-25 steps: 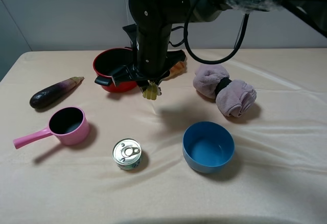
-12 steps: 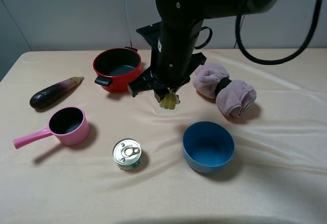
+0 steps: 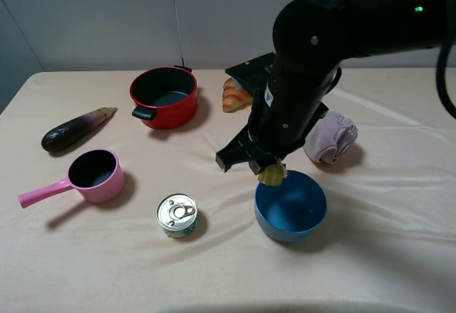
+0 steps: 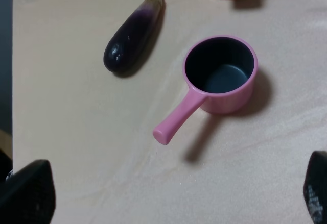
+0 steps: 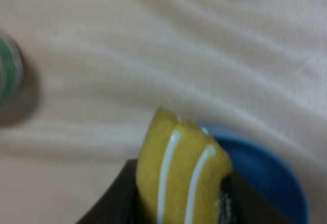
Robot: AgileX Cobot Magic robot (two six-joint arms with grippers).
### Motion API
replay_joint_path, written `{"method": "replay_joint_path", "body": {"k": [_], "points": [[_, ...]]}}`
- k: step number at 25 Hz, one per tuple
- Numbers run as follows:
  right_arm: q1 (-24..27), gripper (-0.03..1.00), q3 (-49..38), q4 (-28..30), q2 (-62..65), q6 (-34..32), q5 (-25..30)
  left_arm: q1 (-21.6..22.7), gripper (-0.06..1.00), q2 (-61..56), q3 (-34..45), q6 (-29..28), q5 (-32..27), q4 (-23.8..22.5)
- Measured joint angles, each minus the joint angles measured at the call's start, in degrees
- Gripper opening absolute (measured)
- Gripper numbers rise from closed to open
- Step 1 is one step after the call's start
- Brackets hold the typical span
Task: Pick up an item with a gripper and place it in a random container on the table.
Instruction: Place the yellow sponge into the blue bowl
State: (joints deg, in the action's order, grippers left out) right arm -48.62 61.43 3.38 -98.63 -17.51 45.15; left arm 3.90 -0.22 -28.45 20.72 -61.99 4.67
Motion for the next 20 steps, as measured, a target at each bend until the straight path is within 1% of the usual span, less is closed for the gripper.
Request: {"method": "replay_joint_path", "body": {"k": [3, 9, 20], "points": [[0.0, 0.21, -4.4, -0.4, 2.0, 0.0, -1.4, 0.0, 0.99, 0.0, 0.0, 0.0, 0.0, 0.0], [0.0, 0.21, -10.3, -1.4, 3.9, -0.2, -5.4, 0.0, 0.99, 0.0, 0.0, 0.0, 0.0, 0.0], [0.0, 0.21, -18.3, -1.5, 3.9, -0.2, -15.6, 0.0, 0.99, 0.0, 0.0, 0.0, 0.0, 0.0]]}}
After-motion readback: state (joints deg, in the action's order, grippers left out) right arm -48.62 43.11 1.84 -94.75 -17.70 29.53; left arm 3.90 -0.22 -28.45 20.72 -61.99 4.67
